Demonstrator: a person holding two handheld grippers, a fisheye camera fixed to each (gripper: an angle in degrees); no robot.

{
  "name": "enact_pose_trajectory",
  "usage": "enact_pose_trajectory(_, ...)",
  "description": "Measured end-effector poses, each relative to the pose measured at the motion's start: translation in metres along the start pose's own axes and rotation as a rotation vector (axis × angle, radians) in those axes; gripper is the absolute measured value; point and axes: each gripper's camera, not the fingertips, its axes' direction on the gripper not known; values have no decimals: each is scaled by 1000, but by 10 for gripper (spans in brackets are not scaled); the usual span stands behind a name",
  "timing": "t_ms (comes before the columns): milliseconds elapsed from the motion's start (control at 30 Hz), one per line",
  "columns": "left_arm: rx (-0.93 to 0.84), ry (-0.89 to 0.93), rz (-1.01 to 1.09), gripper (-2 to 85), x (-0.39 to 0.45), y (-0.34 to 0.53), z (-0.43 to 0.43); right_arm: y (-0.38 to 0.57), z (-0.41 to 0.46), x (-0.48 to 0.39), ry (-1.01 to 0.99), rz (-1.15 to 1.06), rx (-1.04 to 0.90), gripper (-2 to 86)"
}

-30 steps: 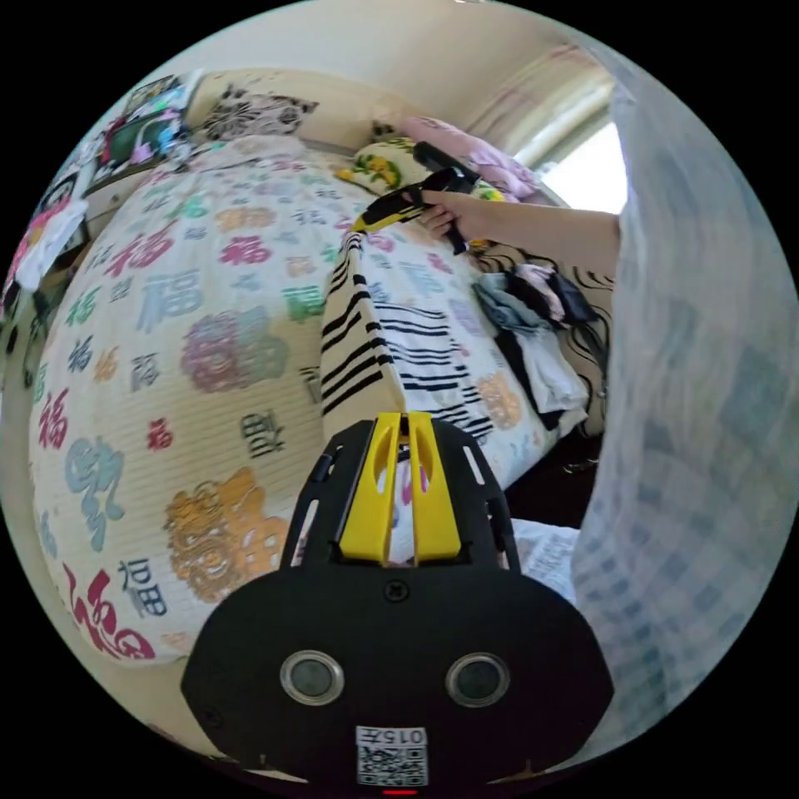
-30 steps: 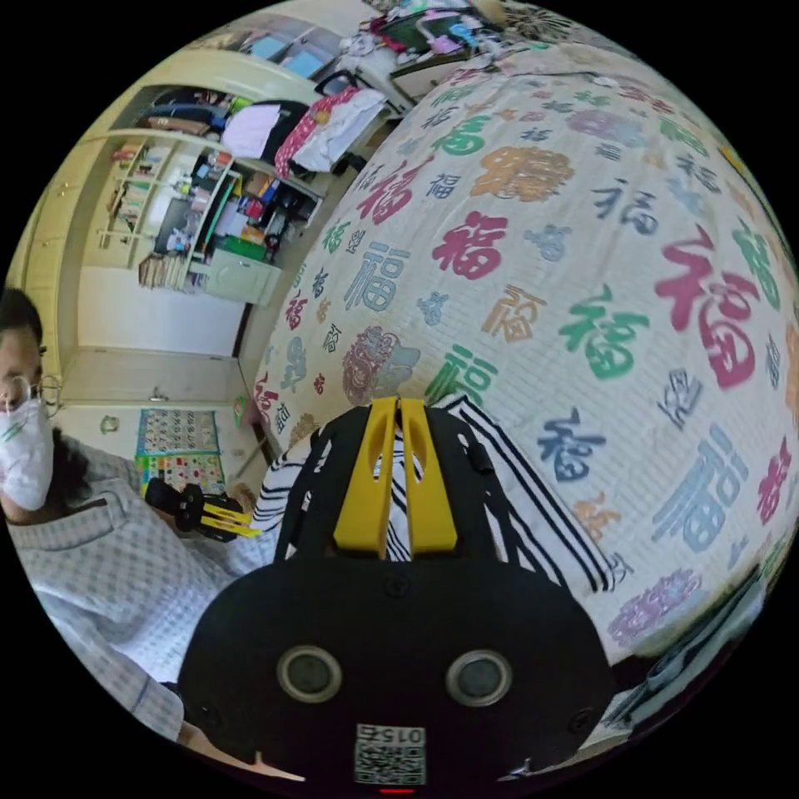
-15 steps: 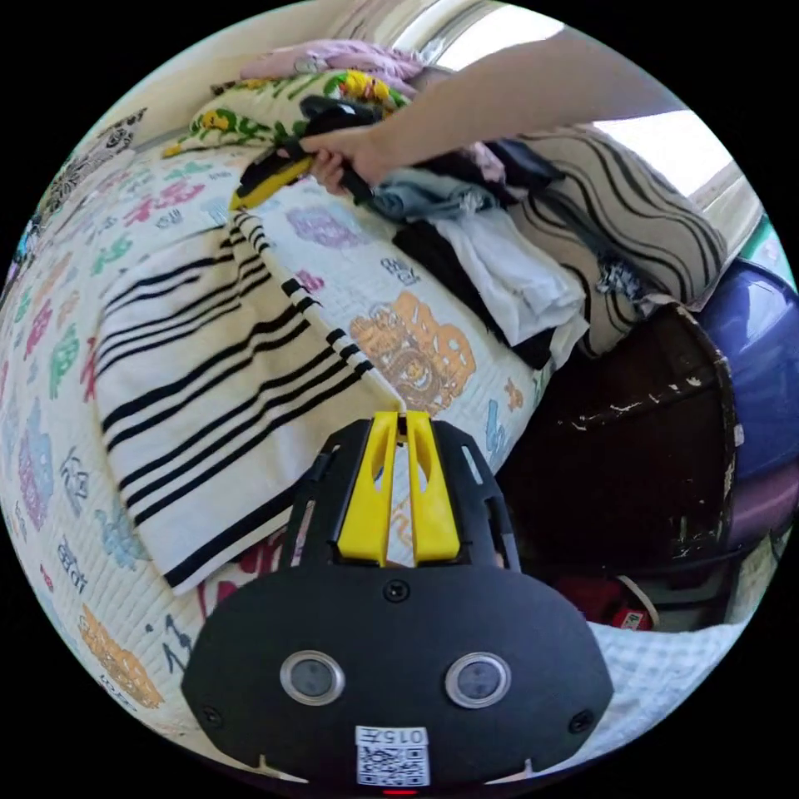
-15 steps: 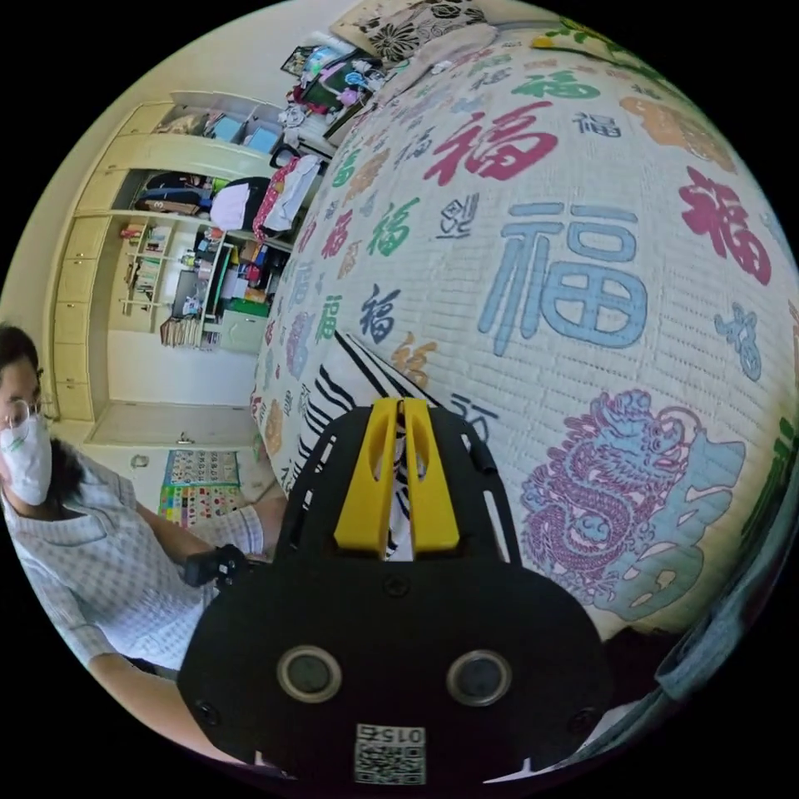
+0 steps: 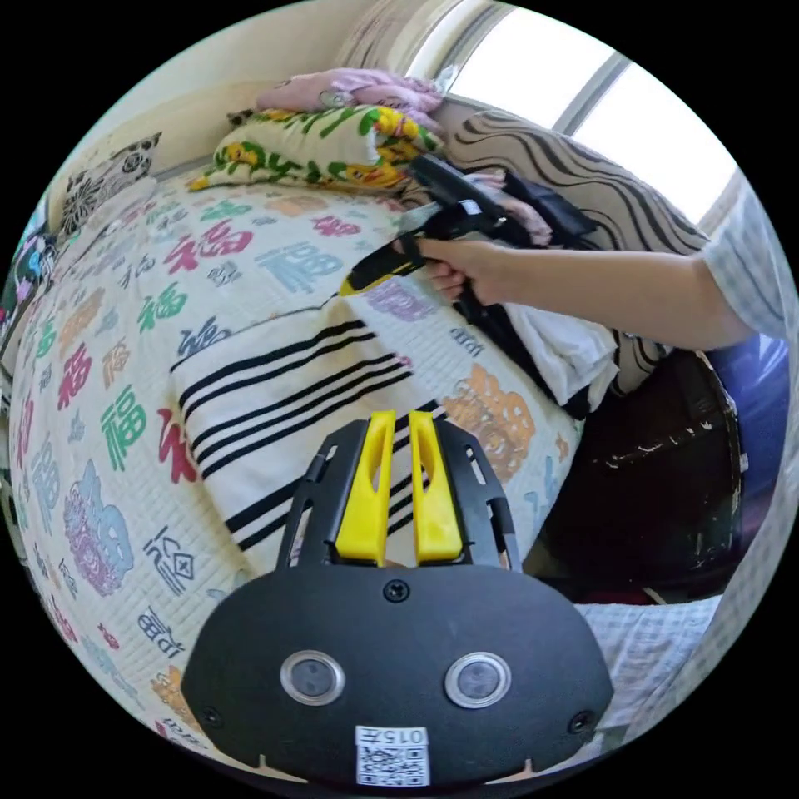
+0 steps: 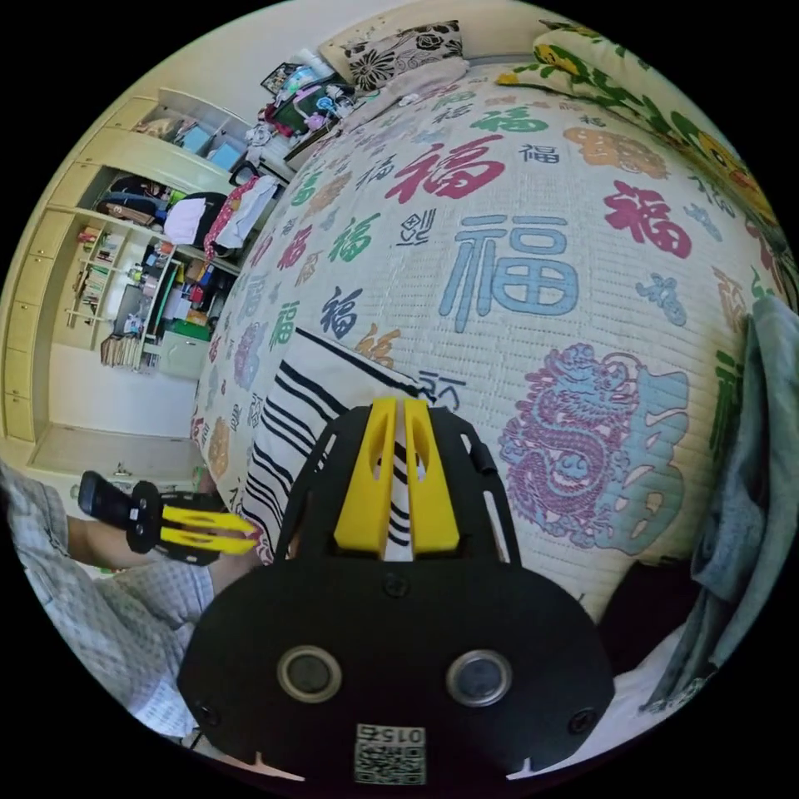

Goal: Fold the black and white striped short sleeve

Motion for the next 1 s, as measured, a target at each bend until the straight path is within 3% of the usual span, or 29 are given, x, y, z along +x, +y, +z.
enact_pose_trajectory(133,-258,49,-19,4,-53,8,53,5,31,18,145,82,-75,-8)
enact_pose_trajectory(200,-382,44,34,2,-58,21,80,15,32,33,100,144,-38,-6)
enact_pose_trajectory(333,-393,115,60,14,-81,9,79,31,15,56,69,203,4,11)
enact_pose_trajectory(400,-313,99,46,33,-101,-6,61,38,5,75,-12,220,25,71)
enact_pose_trajectory(467,-178,35,-36,81,-148,-27,34,38,3,90,-70,229,14,90)
enact_pose_trajectory(633,-119,44,-268,125,-262,-64,28,26,24,118,-158,219,-47,123)
enact_pose_trajectory(700,-122,82,-315,126,-289,-73,37,20,42,131,-195,242,-95,114)
enact_pose_trajectory(833,-195,331,-381,122,-318,-82,75,22,49,145,-170,230,-118,89)
enact_pose_trajectory(900,-186,300,-379,108,-324,-81,75,27,59,156,-278,234,-150,79)
enact_pose_trajectory(1000,-168,364,-431,88,-341,-76,73,31,72,171,-287,266,-161,73)
